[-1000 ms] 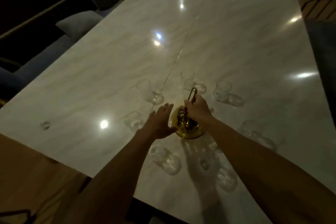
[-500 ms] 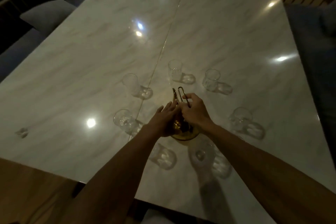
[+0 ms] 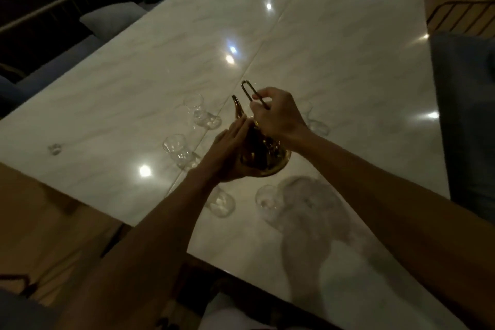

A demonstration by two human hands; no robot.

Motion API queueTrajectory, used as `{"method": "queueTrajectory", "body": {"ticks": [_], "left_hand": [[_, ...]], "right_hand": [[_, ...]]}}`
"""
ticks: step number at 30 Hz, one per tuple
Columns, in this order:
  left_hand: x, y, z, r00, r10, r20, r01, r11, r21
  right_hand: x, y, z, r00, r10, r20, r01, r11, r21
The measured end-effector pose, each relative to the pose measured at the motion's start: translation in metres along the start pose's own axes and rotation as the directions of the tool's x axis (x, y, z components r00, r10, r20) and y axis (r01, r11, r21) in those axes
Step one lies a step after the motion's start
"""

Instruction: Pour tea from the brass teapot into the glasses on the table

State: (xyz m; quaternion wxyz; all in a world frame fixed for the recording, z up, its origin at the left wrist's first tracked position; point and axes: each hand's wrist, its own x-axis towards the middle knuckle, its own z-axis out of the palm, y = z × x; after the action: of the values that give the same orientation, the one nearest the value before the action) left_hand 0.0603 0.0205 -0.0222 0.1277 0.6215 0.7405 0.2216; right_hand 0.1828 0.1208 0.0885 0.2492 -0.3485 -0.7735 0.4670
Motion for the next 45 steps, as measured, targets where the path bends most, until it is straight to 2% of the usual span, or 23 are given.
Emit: {"method": "queueTrajectory", "body": {"ticks": [2,7,12,15,18,29,39,45], "left_hand": [[-0.004,0.013,-0.007,0.999,0.031,-0.039,-0.03,0.999,0.018],[-0.022,0.043,-0.01,0.996,0.081,-0.024,-0.08,0.996,0.036],[-0.051,0.069,0.004,0.978,0.205,-0.046,-0.204,0.979,0.019],[-0.067,0.078,0.016,0.967,0.254,-0.011,-0.254,0.967,-0.007],[-0.081,0.083,0.034,0.96,0.268,0.078,-0.266,0.963,-0.031],[-0.134,0.105,0.078,0.92,0.288,0.266,-0.26,0.956,-0.137],[-0.15,0.102,0.103,0.899,0.326,0.292,-0.246,0.929,-0.278],[-0.147,0.096,0.106,0.897,0.321,0.305,-0.22,0.921,-0.322]], "right_hand": [[-0.008,-0.011,-0.011,0.999,-0.039,0.005,0.039,0.999,-0.028],[-0.039,-0.029,-0.033,0.995,-0.104,-0.003,0.103,0.99,-0.092],[-0.081,-0.025,-0.046,0.998,-0.07,-0.006,0.069,0.995,-0.078],[-0.109,-0.018,-0.05,0.999,-0.04,-0.024,0.039,0.997,-0.069],[-0.135,-0.008,-0.05,0.999,0.0,-0.041,-0.002,0.998,-0.069],[-0.197,0.034,-0.039,0.98,0.177,-0.095,-0.187,0.976,-0.11],[-0.212,0.05,-0.032,0.954,0.291,-0.068,-0.297,0.95,-0.093],[-0.2,0.036,-0.028,0.962,0.272,-0.018,-0.269,0.935,-0.229]]}}
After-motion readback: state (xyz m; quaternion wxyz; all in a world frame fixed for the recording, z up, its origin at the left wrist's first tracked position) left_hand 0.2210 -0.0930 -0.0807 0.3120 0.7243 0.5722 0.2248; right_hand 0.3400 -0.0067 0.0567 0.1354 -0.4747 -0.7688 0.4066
